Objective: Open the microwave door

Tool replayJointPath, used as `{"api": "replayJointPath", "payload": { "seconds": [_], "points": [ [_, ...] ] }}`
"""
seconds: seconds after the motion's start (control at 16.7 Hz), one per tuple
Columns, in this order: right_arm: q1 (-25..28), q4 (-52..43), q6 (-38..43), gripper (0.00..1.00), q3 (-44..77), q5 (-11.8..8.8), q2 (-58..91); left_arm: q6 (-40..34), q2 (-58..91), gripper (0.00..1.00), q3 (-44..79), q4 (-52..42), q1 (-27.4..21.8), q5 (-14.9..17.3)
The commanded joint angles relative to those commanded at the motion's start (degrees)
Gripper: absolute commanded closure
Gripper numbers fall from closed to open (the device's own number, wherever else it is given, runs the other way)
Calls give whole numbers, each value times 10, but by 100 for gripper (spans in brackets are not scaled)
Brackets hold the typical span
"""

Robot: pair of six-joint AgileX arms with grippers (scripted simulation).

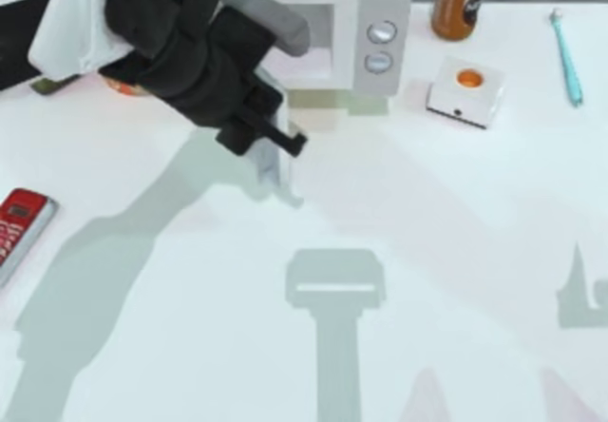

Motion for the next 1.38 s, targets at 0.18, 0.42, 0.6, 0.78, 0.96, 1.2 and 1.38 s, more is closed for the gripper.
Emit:
{"api": "replayJointPath", "payload": {
  "seconds": [0.18,0.42,0.6,0.78,0.96,1.2,1.38],
  "points": [
    [0,0,0,0,0,0,0,39,-13,100,-13,-3,16,20],
    [0,0,0,0,0,0,0,45,-14,100,-16,-5,18,23],
    [0,0,0,0,0,0,0,45,-14,100,-16,-5,18,23],
    [0,0,0,0,0,0,0,45,-14,100,-16,-5,18,23],
    [0,0,0,0,0,0,0,45,-14,100,-16,-5,18,23],
    [0,0,0,0,0,0,0,45,-14,100,-16,-5,18,23],
    [0,0,0,0,0,0,0,45,-14,100,-16,-5,18,23]
  ]
}}
